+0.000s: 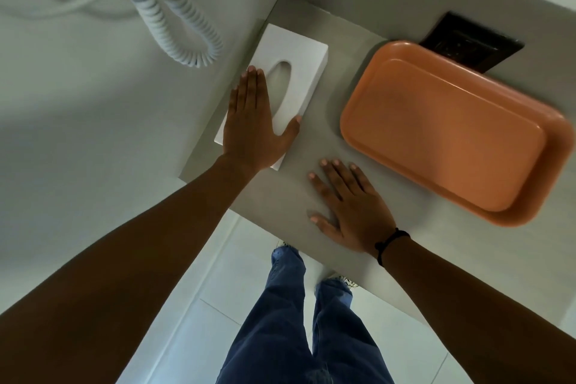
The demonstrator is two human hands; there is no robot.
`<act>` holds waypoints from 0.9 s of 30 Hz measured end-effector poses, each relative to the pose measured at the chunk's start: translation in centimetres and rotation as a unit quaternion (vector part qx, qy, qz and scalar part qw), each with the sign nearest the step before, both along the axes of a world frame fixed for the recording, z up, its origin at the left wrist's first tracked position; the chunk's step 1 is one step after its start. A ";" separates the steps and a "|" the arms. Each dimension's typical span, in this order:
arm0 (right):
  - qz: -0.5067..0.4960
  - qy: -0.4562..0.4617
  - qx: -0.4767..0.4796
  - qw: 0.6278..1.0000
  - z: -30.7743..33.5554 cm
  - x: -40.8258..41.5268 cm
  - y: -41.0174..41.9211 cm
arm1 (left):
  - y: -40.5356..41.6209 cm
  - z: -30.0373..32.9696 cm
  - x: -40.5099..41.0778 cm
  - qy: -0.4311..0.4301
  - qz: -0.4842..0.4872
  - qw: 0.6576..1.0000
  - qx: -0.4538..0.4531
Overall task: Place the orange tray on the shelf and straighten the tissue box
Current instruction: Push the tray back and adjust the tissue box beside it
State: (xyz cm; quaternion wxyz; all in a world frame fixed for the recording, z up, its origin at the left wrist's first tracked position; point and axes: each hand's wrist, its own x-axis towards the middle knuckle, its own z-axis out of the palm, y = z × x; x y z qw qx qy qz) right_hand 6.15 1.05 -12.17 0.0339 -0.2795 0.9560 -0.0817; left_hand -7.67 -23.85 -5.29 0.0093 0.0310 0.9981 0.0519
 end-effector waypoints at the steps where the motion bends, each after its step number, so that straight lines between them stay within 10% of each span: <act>1: -0.001 0.001 -0.004 1.000 -0.1 0.0 0.0 | 0.0 0.0 -0.7 0.002 -0.003 1.000 0.001; 24: 0.003 -0.009 -0.021 1.000 1.9 -0.5 -0.4 | 0.0 0.8 -5.9 0.033 -0.035 0.996 0.077; 27: -0.101 -0.056 -0.176 0.978 4.0 -2.6 -2.5 | -1.5 0.6 -1.9 0.074 -0.039 0.992 0.093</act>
